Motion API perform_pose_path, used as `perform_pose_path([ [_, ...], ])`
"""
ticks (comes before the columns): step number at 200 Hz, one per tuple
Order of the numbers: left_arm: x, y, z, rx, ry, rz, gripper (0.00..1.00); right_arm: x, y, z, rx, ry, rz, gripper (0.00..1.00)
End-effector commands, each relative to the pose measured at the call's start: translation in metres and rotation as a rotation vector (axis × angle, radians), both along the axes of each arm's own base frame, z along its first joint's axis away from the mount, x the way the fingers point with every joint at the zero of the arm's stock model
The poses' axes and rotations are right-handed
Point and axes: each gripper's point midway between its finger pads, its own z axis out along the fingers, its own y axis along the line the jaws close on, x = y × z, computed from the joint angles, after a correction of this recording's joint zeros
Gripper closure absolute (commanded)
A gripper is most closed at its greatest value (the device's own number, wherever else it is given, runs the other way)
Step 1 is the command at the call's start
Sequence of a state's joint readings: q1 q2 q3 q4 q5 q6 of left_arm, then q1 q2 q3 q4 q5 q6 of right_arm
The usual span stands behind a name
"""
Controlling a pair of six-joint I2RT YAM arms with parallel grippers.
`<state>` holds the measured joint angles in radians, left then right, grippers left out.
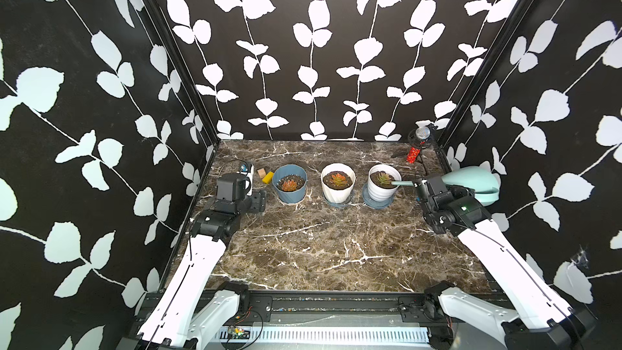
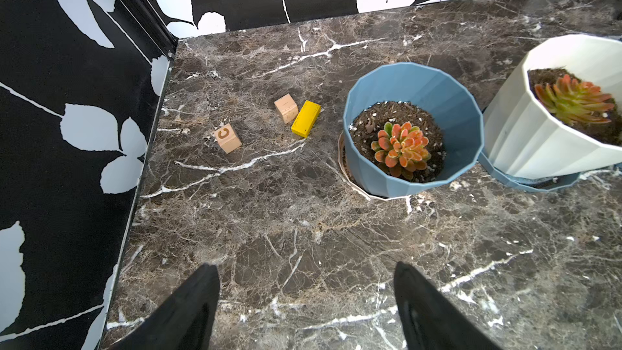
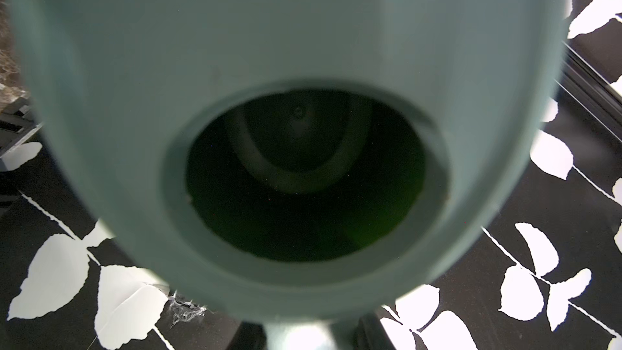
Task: Water the succulent around the soil edge
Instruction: Water the soil of the potted plant with water.
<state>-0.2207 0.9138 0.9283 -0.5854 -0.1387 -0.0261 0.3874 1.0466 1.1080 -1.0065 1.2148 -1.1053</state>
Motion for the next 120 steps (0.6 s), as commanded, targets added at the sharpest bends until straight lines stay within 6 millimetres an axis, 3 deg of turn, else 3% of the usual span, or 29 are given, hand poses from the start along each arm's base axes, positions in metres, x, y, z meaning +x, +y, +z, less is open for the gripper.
perform_pose_path([
  [1,-0.004,0.003,0.003,0.003,-0.004,0.005,0.17,0.002,-0.007,0.033,-0.018,-0.126,-0.04,1.0],
  [120,-0.005,0.004,0.003,0.018,-0.005,0.006,0.17,0.022,-0.012,0.03,-0.005,-0.137,-0.07,1.0],
])
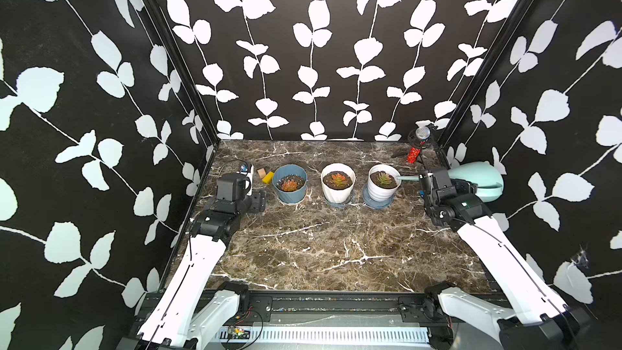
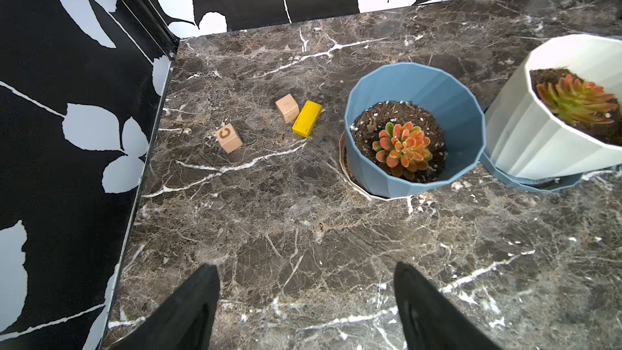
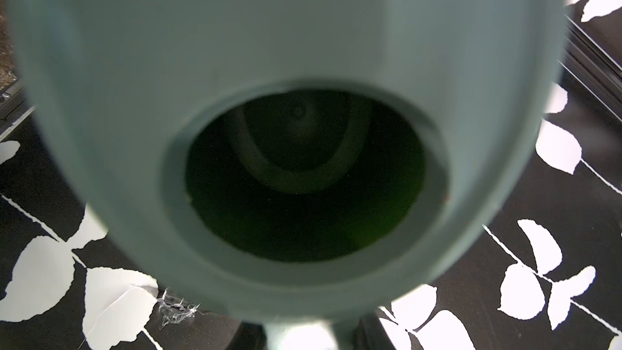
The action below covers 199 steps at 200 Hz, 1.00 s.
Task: Water the succulent around the soil edge
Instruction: Water the soil of the potted plant with water.
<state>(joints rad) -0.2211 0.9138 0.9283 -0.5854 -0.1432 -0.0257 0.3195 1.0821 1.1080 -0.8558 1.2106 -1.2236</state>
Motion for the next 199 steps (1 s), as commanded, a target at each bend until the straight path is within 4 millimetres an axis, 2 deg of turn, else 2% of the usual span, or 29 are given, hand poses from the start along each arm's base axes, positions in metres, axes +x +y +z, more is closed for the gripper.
perform_pose_path([
  [1,-0.006,0.003,0.003,0.015,-0.004,0.002,0.17,0.005,-0.003,0.026,0.01,-0.127,-0.038,1.0],
  [199,-0.005,0.003,0.002,0.024,-0.003,0.003,0.16,0.041,-0.001,0.033,0.056,-0.16,-0.068,1.0],
])
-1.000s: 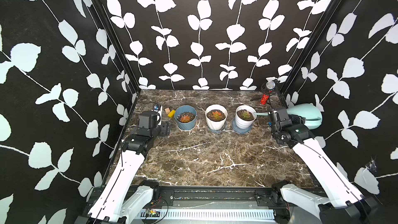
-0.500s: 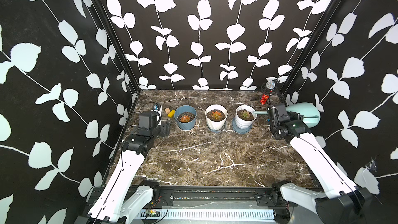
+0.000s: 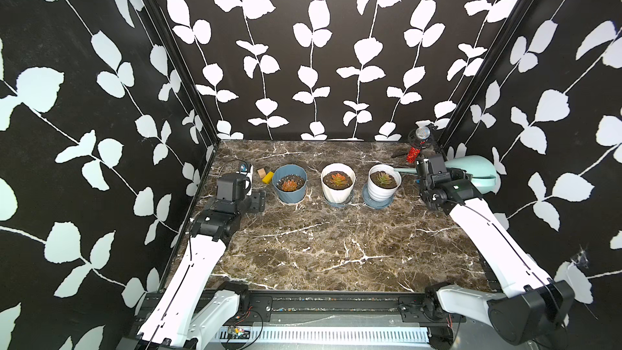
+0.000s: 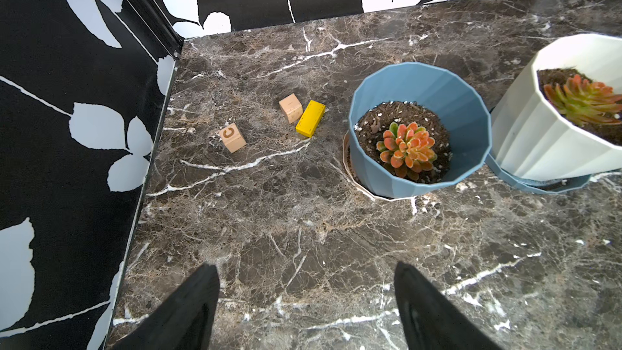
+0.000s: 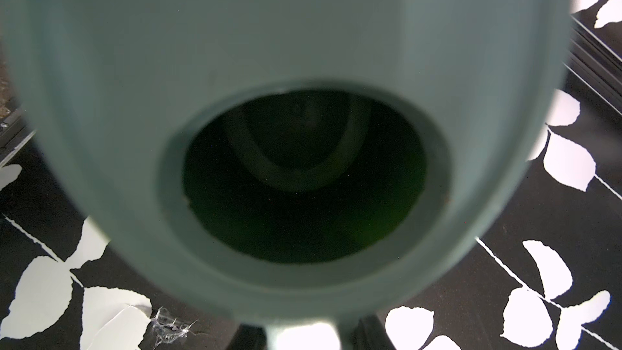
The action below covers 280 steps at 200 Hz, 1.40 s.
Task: Water the succulent around the soil edge
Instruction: Water the soil of the potted plant with water.
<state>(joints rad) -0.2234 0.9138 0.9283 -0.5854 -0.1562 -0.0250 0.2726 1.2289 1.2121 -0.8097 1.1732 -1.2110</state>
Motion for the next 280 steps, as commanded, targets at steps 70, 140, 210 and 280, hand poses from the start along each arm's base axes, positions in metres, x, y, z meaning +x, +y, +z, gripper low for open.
perform_pose_path([
  [70,-0.005,0.002,0.002,0.017,0.0,-0.003,0.17,0.015,0.001,0.027,0.033,-0.152,-0.039,1.0],
  [140,-0.005,0.002,0.0,0.021,0.003,-0.001,0.17,0.016,0.013,0.041,0.136,-0.261,-0.014,1.0],
  [210,-0.004,0.003,-0.002,0.021,0.012,0.002,0.17,0.012,0.069,0.062,0.178,-0.314,0.185,1.0],
  [280,-0.003,0.003,-0.004,0.021,0.019,0.002,0.17,0.032,0.101,0.053,0.062,-0.231,0.255,1.0],
])
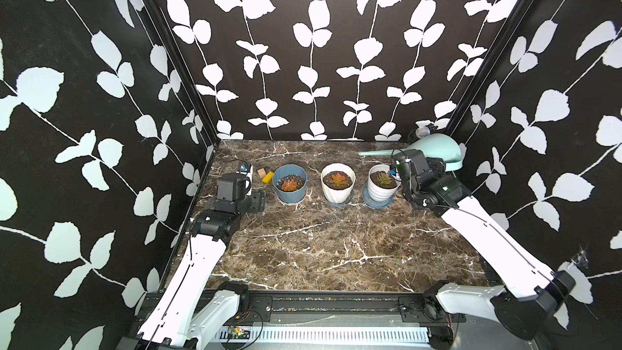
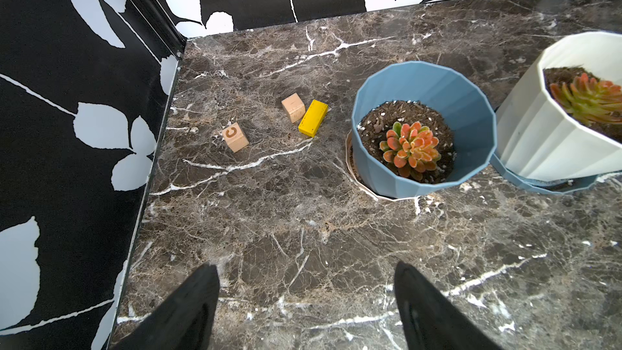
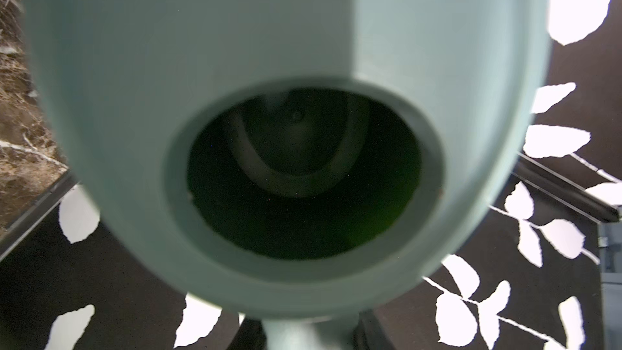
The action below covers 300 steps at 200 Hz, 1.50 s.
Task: Water the succulent around the soil edge
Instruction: Water the soil of the potted plant with water.
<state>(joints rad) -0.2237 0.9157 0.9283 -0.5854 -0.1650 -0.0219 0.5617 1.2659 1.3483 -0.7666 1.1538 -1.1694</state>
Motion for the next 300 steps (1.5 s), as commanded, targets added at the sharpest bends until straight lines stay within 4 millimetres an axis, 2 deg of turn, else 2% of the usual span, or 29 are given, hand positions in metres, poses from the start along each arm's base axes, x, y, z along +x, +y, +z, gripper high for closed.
perform_pose_path([
  [1,-0.004,0.001,-0.004,0.013,0.018,-0.003,0.17,0.005,0.002,0.014,-0.022,-0.077,-0.038,1.0],
  [77,-0.004,0.001,-0.003,0.01,0.014,-0.005,0.17,0.022,0.023,0.001,-0.049,-0.026,-0.003,1.0],
  [171,-0.004,0.0,-0.002,0.005,0.01,-0.006,0.17,0.03,0.038,0.003,-0.038,-0.028,0.026,1.0],
  [242,-0.004,-0.001,-0.001,0.003,0.008,-0.009,0.17,0.035,0.049,-0.005,-0.047,-0.006,0.046,1.0],
  [300,-0.004,0.0,-0.001,0.003,0.007,-0.008,0.17,0.042,0.056,-0.005,-0.048,-0.012,0.045,1.0],
])
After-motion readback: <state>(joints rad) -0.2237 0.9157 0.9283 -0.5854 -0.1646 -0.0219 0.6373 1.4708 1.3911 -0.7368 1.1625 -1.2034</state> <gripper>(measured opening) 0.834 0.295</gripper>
